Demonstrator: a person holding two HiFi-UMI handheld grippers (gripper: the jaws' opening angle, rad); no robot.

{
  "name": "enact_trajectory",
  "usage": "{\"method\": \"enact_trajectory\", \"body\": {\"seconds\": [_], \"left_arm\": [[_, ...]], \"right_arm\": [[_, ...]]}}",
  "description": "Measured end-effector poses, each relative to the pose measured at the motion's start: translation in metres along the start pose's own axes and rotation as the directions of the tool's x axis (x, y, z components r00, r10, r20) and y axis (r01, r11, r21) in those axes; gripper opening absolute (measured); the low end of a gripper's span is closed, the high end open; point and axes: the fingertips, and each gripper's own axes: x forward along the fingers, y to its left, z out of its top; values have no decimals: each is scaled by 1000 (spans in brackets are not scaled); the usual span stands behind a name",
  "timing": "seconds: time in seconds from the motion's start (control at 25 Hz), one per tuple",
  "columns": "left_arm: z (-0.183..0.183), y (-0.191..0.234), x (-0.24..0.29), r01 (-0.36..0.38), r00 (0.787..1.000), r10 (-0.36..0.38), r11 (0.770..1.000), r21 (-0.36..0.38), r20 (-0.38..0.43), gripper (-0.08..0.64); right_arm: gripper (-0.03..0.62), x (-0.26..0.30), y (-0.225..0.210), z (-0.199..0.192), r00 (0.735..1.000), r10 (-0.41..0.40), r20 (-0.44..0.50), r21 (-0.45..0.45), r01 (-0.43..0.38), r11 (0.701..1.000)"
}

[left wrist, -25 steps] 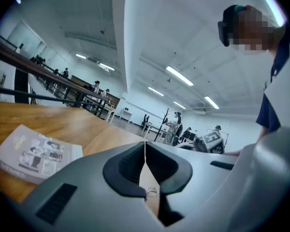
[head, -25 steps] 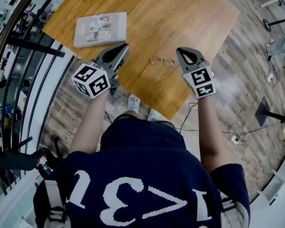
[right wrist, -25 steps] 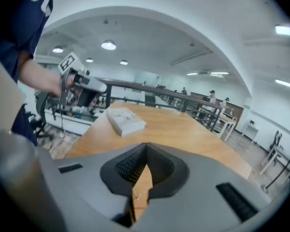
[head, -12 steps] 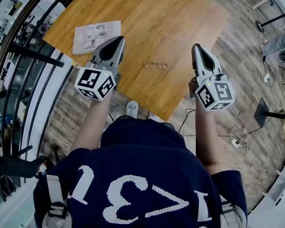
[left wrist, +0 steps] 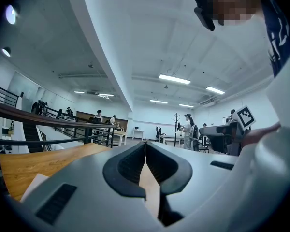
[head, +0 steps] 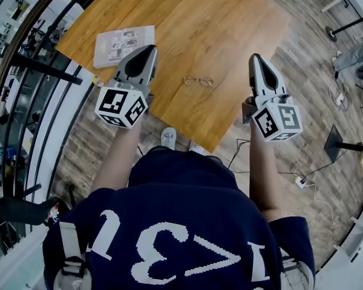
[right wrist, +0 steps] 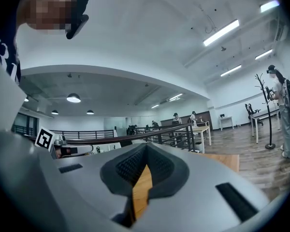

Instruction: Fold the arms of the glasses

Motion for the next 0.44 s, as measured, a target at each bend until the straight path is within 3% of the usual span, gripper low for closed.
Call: {"method": "enact_trajectory", "body": {"seconds": [0.44], "left_arm": [[1, -2, 1, -2, 1000, 2, 1000, 13, 15, 20]], "right_arm": [[23, -3, 3, 11, 999, -13, 30, -37, 14, 999]]}}
